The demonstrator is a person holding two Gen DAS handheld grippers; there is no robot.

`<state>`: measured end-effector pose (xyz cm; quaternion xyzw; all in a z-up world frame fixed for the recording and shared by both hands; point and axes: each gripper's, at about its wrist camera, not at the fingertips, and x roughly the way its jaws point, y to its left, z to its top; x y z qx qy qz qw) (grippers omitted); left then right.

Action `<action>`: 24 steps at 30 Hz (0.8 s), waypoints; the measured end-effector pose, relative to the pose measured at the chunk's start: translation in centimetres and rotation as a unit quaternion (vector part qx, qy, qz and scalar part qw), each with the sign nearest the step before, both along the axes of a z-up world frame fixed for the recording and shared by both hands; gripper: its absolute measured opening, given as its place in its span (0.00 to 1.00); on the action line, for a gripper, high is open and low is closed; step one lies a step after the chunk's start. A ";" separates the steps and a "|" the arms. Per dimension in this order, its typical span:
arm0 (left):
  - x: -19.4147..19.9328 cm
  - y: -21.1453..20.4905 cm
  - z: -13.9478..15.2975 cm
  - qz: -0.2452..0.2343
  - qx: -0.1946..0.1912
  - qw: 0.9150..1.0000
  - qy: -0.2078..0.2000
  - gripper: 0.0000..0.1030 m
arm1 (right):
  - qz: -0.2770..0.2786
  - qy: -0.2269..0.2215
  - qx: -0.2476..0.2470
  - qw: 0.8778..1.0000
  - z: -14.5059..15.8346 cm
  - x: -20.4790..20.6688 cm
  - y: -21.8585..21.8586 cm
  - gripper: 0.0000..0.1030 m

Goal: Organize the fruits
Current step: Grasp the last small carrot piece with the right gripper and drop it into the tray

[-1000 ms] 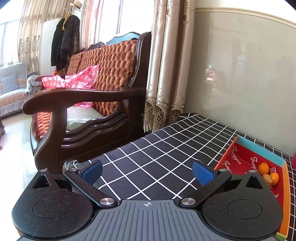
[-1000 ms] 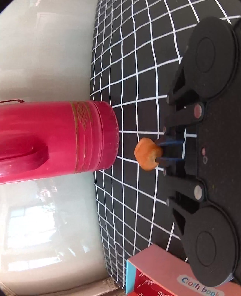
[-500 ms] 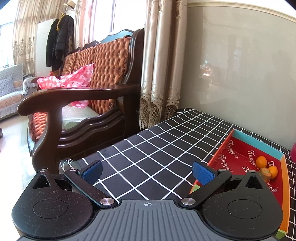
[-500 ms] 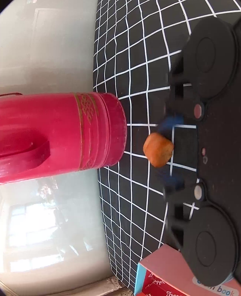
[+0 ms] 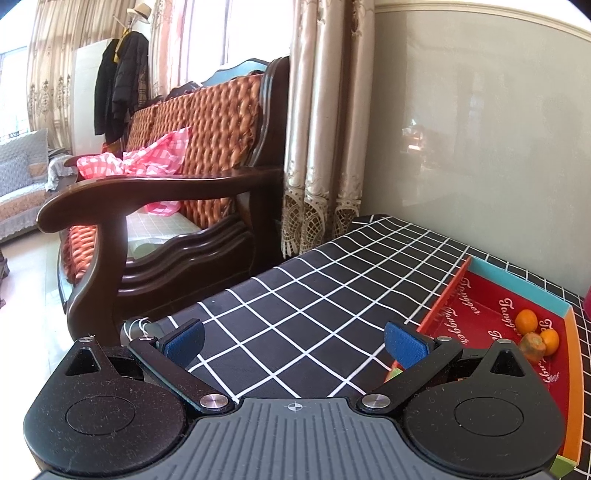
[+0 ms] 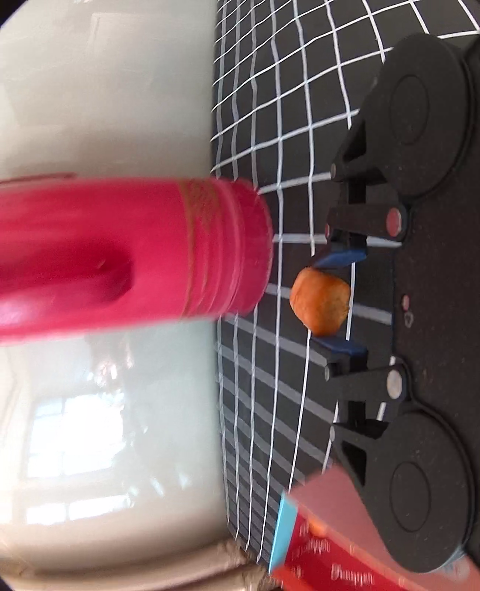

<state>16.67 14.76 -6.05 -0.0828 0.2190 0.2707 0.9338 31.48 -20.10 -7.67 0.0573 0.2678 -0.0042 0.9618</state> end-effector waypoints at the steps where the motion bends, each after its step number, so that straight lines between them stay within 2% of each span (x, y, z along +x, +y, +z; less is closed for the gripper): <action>1: -0.1 0.2 0.0 0.004 -0.002 1.000 -0.002 0.99 | 0.017 -0.009 -0.003 1.000 0.5 -0.7 0.8 0.30; 6: -0.6 1.0 0.1 0.017 -0.004 1.000 -0.005 0.99 | 0.116 -0.042 -0.001 0.992 2.2 -4.4 5.3 0.30; 11: -0.9 1.5 0.1 0.022 0.001 1.000 -0.002 0.99 | 0.205 -0.035 -0.011 0.978 2.4 -7.3 10.0 0.30; 16: -0.9 1.4 0.0 0.017 0.008 1.000 0.004 0.99 | 0.234 -0.020 -0.043 0.971 1.7 -9.5 12.9 0.30; 18: -0.8 1.2 -0.1 0.012 0.012 1.000 0.008 0.99 | 0.235 -0.013 -0.037 0.971 2.0 -9.8 13.0 0.30; 21: -0.7 1.1 -0.1 0.012 0.015 1.000 0.010 0.99 | 0.230 -0.012 -0.055 0.972 2.3 -10.2 13.5 0.31; 22: -0.7 1.1 -0.1 0.011 0.015 1.000 0.011 0.99 | 0.228 -0.010 -0.055 0.972 2.5 -10.1 13.4 0.35; 24: -0.7 0.9 -0.1 0.010 0.017 1.000 0.013 0.99 | 0.215 -0.012 -0.049 0.975 2.8 -10.4 13.3 0.57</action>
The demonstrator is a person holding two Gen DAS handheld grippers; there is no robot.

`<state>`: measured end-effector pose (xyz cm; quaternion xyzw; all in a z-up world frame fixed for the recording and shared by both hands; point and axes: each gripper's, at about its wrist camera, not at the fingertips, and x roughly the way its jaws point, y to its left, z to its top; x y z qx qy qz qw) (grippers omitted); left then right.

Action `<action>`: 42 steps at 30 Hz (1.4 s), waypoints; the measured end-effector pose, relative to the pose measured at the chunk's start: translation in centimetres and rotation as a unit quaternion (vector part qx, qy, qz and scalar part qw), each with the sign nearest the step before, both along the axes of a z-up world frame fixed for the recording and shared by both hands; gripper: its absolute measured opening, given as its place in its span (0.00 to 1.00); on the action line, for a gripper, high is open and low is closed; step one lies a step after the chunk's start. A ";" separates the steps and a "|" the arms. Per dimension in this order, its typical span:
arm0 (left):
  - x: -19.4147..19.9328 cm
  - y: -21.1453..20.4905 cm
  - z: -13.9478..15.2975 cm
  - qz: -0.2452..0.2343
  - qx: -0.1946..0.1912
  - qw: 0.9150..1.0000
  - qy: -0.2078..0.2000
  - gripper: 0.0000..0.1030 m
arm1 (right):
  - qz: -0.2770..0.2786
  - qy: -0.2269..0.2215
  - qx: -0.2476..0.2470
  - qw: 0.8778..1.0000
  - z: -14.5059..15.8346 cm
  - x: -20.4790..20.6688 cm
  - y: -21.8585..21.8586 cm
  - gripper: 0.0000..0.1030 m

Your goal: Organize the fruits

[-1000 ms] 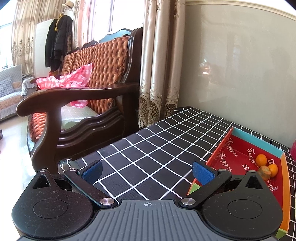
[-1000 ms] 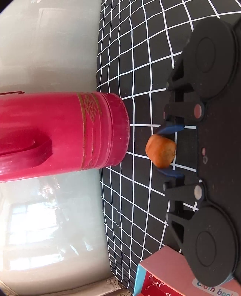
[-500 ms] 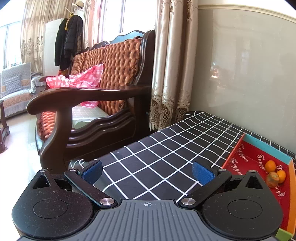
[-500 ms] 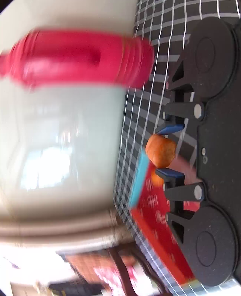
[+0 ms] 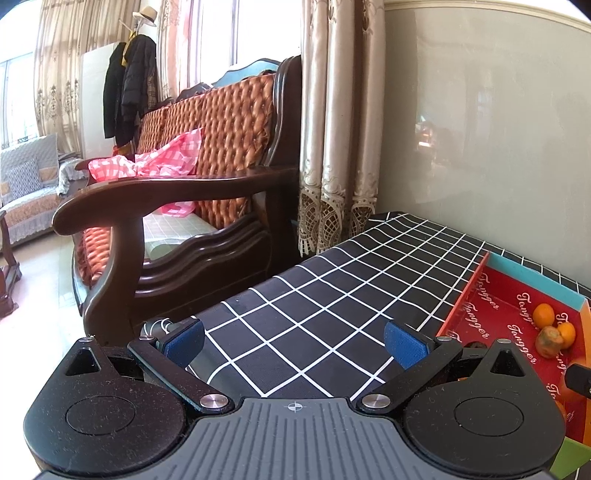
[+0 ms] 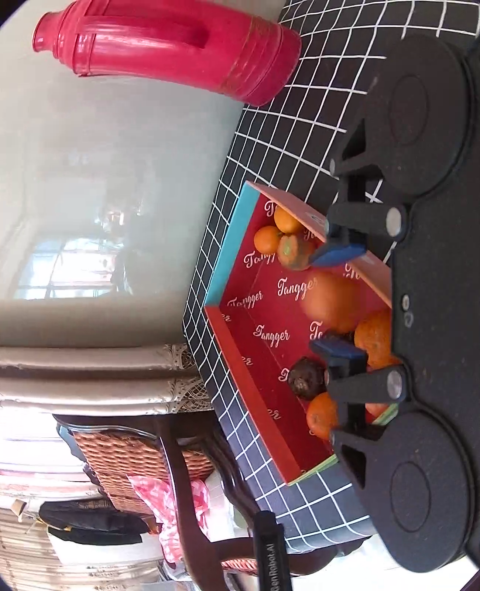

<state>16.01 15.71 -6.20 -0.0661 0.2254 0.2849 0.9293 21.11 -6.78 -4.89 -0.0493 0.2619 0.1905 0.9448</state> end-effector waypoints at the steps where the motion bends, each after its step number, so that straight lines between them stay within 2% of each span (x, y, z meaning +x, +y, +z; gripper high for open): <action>1: 0.0 -0.1 0.0 -0.002 0.003 1.000 0.000 0.99 | -0.009 -0.005 0.003 1.000 -0.1 -0.3 0.0 0.73; 3: -0.1 -0.5 0.1 -0.007 0.008 1.000 -0.004 0.99 | -0.019 -0.015 0.007 1.000 0.4 -0.9 -0.5 0.71; 6: -0.5 -1.2 0.5 -0.021 0.019 0.999 -0.015 0.99 | -0.044 -0.019 0.014 0.999 0.9 -2.0 -1.5 0.74; 11: -1.0 -3.5 1.2 -0.083 0.026 0.996 -0.015 0.99 | -0.112 -0.002 0.033 0.993 1.4 -5.0 -4.1 0.93; 15: -4.2 -5.8 2.6 -0.131 0.028 0.991 -0.021 0.99 | -0.158 -0.008 0.020 0.987 2.5 -8.7 -5.7 0.94; 19: -8.1 -7.8 4.6 -0.180 0.019 0.983 -0.024 1.00 | -0.192 0.009 0.016 0.981 3.5 -12.0 -6.3 0.94; 23: -12.1 -9.7 6.1 -0.212 0.040 0.976 -0.027 1.00 | -0.212 0.002 0.019 0.977 4.6 -15.0 -6.4 0.94; 28: -15.2 -10.3 7.2 -0.224 0.043 0.973 -0.026 1.00 | -0.222 -0.008 0.030 0.975 5.3 -17.2 -6.2 0.94; 32: -16.7 -9.6 7.7 -0.212 0.030 0.976 -0.031 1.00 | -0.221 -0.013 0.030 0.975 5.8 -18.3 -5.9 0.94; 37: -16.9 -8.9 7.9 -0.201 0.019 0.979 -0.028 1.00 | -0.216 -0.021 0.026 0.976 6.4 -19.0 -5.5 0.94; 42: -16.8 -9.1 7.6 -0.200 0.027 0.979 -0.025 1.00 | -0.217 -0.027 0.031 0.975 6.6 -19.1 -5.6 0.94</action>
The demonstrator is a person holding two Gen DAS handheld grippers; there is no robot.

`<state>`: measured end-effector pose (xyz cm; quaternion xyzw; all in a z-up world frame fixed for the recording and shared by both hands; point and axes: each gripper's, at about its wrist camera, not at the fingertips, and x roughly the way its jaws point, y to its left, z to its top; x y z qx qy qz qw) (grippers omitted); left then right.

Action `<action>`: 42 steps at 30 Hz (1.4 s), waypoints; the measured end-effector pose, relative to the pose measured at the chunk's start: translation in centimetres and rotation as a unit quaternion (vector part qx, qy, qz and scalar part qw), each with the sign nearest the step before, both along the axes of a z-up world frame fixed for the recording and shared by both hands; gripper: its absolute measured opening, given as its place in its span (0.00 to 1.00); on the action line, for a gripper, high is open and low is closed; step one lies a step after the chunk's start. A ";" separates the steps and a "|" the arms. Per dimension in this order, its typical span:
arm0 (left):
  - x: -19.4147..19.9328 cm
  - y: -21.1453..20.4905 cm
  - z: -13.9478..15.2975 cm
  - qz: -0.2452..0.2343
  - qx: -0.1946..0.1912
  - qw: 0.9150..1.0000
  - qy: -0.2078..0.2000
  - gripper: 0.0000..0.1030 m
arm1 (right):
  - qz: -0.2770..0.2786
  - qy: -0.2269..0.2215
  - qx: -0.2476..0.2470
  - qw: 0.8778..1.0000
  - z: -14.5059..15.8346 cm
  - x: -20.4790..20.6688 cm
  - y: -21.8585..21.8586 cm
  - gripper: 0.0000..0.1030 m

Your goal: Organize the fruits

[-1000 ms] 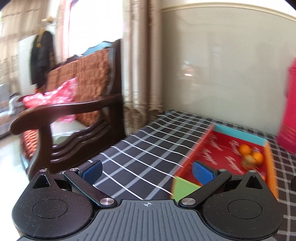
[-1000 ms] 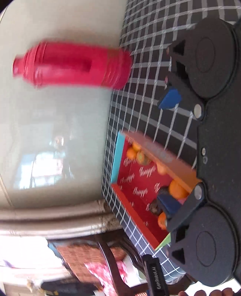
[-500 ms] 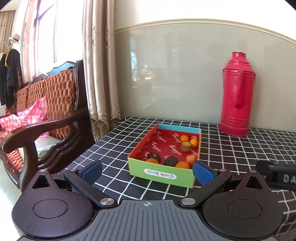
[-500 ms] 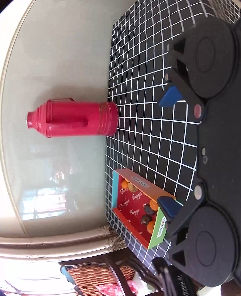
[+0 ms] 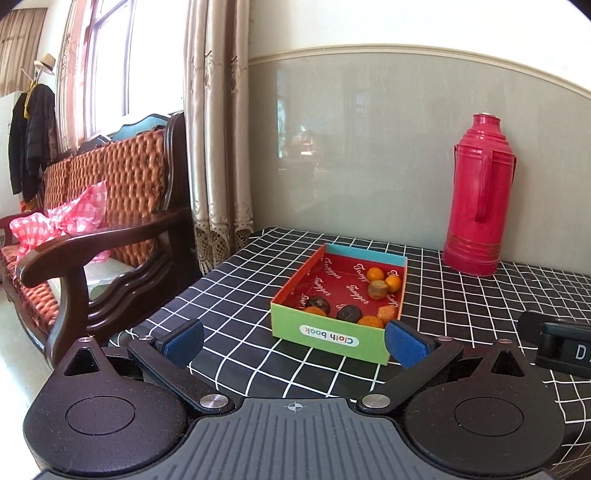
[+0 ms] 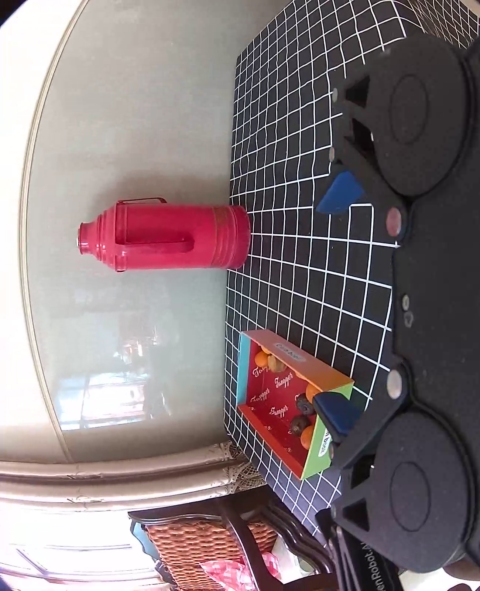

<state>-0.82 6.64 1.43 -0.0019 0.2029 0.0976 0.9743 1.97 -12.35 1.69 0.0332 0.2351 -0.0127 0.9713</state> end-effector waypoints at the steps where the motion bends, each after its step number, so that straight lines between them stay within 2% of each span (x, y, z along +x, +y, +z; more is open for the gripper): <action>1: 0.0 0.0 -0.1 0.000 0.001 1.000 0.001 1.00 | 0.000 0.001 0.001 1.000 0.0 0.0 0.0 0.94; 12: 0.3 -0.7 0.1 -0.009 0.013 1.000 0.007 1.00 | 0.001 0.007 0.007 1.000 -0.4 0.4 0.2 0.94; 42: 1.2 -0.6 0.0 -0.008 0.002 1.000 0.024 1.00 | 0.009 0.005 0.002 1.000 -0.3 0.4 0.7 0.94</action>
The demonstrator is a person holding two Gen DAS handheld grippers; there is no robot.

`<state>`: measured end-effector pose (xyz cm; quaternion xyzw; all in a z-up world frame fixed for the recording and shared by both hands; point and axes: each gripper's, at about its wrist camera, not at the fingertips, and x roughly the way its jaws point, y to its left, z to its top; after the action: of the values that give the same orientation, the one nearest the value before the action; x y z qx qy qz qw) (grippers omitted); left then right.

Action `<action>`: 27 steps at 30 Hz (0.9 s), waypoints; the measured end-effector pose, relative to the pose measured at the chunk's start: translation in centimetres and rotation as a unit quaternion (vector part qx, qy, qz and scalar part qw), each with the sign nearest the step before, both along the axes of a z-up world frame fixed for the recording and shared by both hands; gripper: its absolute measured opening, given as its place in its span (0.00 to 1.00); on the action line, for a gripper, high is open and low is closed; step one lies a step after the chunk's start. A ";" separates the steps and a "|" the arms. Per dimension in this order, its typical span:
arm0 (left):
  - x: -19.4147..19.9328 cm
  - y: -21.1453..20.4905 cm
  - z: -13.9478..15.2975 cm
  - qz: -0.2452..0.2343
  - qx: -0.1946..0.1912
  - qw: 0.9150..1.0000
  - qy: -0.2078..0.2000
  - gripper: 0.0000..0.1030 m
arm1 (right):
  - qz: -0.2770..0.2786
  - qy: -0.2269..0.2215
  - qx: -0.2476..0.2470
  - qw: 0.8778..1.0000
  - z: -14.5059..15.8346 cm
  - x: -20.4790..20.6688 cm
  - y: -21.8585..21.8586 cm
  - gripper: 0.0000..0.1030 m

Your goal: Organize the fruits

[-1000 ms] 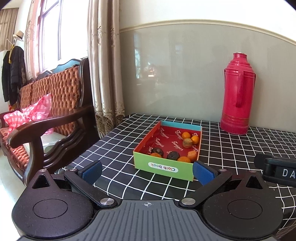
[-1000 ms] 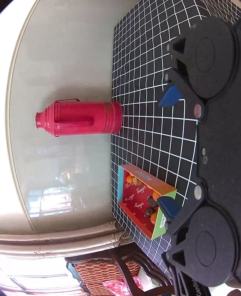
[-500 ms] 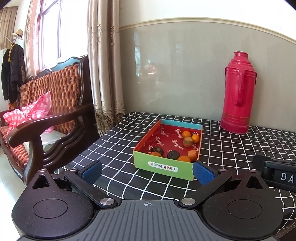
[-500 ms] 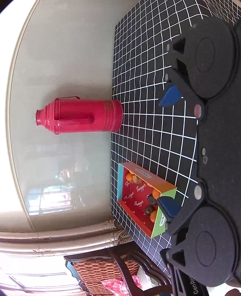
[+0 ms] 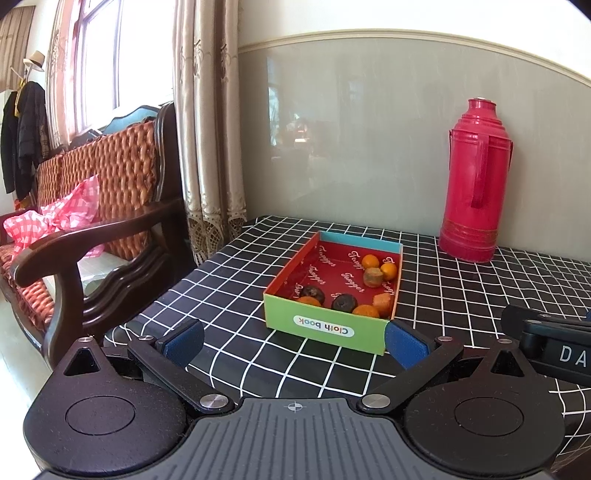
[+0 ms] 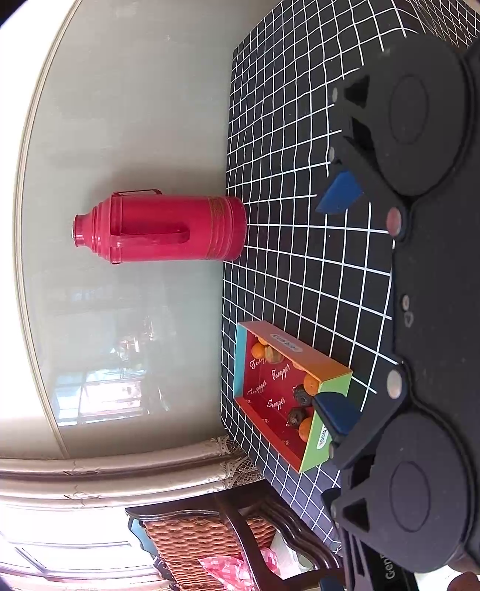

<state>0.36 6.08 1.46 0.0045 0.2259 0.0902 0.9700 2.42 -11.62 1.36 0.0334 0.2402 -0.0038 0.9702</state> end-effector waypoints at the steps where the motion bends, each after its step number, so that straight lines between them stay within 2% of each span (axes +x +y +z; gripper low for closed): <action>1: 0.0 0.0 0.0 0.000 0.000 1.000 0.000 1.00 | 0.000 0.000 0.000 1.000 0.0 0.0 0.0 0.94; 16: 0.1 0.1 0.0 0.002 0.001 1.000 -0.002 1.00 | -0.001 -0.001 -0.003 1.000 0.0 0.1 0.2 0.94; 27: 0.0 0.1 0.3 0.015 0.010 1.000 -0.014 1.00 | -0.024 -0.005 -0.018 1.000 0.1 0.1 0.1 0.94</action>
<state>0.32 6.14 1.73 0.0098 0.2113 0.1068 0.9715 2.52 -11.57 1.43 0.0218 0.2347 -0.0314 0.9713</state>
